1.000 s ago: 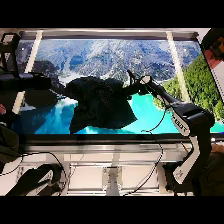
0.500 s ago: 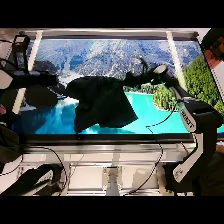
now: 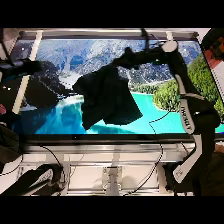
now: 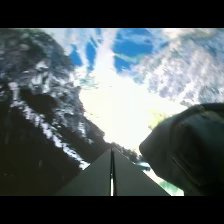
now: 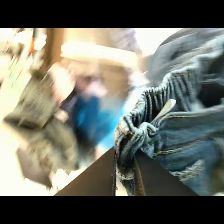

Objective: Fold the clothes and pants, and hang the long-sleeved shirts on hangers.

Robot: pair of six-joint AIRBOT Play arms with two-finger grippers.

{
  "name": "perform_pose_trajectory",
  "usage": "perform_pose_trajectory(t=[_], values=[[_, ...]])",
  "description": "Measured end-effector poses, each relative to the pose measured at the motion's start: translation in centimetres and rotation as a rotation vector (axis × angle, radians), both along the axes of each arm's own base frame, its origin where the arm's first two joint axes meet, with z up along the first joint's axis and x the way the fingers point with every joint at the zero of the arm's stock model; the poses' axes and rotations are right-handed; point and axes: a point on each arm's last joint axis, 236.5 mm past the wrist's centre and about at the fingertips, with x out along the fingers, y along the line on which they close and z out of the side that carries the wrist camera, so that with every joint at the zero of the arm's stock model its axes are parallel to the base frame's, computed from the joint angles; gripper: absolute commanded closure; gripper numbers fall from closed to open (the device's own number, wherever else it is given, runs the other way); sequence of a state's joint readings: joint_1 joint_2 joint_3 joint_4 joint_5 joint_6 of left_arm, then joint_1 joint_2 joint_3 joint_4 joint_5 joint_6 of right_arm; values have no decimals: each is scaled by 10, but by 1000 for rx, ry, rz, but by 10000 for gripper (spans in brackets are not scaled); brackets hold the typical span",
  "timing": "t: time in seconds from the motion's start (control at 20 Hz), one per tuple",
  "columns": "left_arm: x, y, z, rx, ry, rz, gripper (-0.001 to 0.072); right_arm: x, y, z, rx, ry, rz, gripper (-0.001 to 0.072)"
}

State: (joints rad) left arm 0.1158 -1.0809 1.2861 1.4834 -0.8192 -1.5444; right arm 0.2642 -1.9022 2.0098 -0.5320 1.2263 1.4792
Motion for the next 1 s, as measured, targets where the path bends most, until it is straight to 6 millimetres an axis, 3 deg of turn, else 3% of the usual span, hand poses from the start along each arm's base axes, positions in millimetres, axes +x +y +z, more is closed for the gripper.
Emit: perform_pose_trajectory(t=[0.15,0.25,0.35,0.45,0.5,0.55,0.6,0.7,0.85,0.9,0.95,1.0], values=[[-5,37,7,-28,-21,107,676,-73,92,0,20,13,205,696],[-10,52,11,-42,-34,153,676,-127,146,-10,19,20,330,696],[-14,60,16,-52,-47,180,676,-178,190,-24,21,36,431,695],[-16,64,19,-56,-55,193,676,-222,222,-40,26,68,508,683],[-17,65,20,-57,-57,198,676,-241,234,-46,29,83,540,555],[-17,66,21,-59,-60,201,675,-253,242,-50,30,89,557,309],[-18,66,22,-61,-62,204,675,-262,247,-53,28,91,569,193],[-18,67,23,-61,-64,206,674,-267,250,-55,25,86,579,193],[-20,68,21,-65,-56,209,670,-237,238,-46,30,61,524,216],[-21,67,19,-66,-45,209,675,-225,229,-40,34,54,506,352],[-23,66,16,-68,-28,208,675,-208,216,-34,34,46,484,554],[-26,65,11,-70,-6,206,675,-191,201,-28,29,36,460,687]])
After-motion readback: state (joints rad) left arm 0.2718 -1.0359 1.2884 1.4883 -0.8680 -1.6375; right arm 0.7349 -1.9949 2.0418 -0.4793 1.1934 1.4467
